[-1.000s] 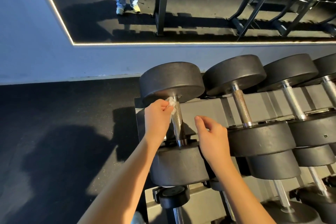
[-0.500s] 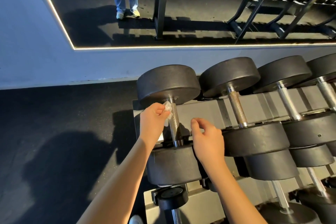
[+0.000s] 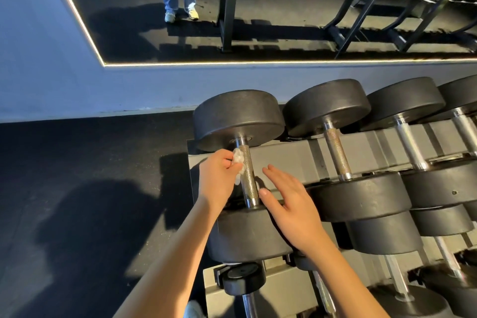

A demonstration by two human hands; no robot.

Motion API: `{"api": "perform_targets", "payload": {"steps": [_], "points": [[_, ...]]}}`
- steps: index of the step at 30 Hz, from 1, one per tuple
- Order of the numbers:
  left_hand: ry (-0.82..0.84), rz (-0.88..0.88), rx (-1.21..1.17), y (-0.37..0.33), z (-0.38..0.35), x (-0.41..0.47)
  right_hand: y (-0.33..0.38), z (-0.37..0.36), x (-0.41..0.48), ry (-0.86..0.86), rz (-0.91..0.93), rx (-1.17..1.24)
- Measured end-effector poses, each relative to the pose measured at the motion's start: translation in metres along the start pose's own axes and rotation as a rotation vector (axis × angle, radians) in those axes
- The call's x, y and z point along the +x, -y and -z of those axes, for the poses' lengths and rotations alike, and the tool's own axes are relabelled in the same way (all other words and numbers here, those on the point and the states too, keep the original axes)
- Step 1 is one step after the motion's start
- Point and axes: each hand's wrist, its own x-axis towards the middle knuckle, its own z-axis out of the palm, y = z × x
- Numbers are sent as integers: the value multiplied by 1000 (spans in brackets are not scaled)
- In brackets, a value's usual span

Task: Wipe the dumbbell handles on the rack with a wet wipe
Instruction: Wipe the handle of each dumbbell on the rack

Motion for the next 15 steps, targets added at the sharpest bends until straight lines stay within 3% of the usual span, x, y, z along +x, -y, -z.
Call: {"api": "perform_targets", "payload": {"steps": [4, 9, 15], "points": [[0, 50, -91, 0, 0, -1, -4, -4, 0, -102, -117, 170], [-20, 91, -132, -8, -1, 1, -2, -3, -1, -110, -168, 220], [231, 193, 15, -3, 10, -15, -2, -4, -2, -136, -183, 270]]}}
